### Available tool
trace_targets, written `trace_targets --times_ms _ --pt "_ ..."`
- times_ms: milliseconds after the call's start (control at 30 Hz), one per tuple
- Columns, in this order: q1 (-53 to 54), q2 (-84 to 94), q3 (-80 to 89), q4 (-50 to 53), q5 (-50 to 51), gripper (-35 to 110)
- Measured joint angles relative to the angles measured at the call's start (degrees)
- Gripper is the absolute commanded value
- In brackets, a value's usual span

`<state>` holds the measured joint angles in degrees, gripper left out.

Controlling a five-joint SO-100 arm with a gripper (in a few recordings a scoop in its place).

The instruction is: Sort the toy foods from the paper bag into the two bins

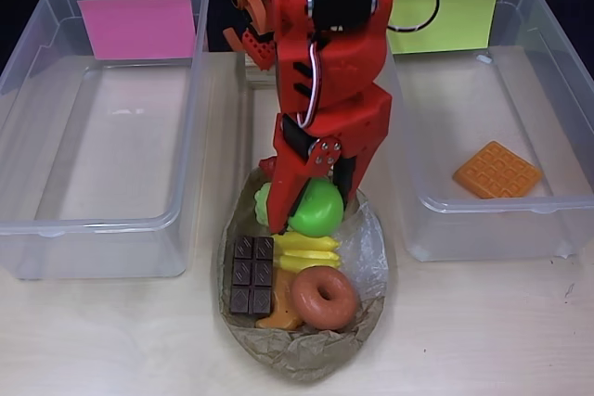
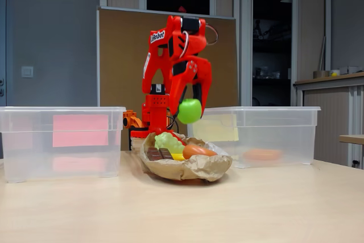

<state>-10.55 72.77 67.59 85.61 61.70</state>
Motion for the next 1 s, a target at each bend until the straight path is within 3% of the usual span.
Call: trace_targets --times_ms 167,433,700,1000 --pt "2.6 8.5 1.0 3.3 -3.4 27" --pt "14.1 28.6 20.1 1.3 -10.4 26" --pt "31.5 46.1 40.1 -5.7 -12.2 26" --pt "47.2 48.2 47.4 -14.8 -11.3 28"
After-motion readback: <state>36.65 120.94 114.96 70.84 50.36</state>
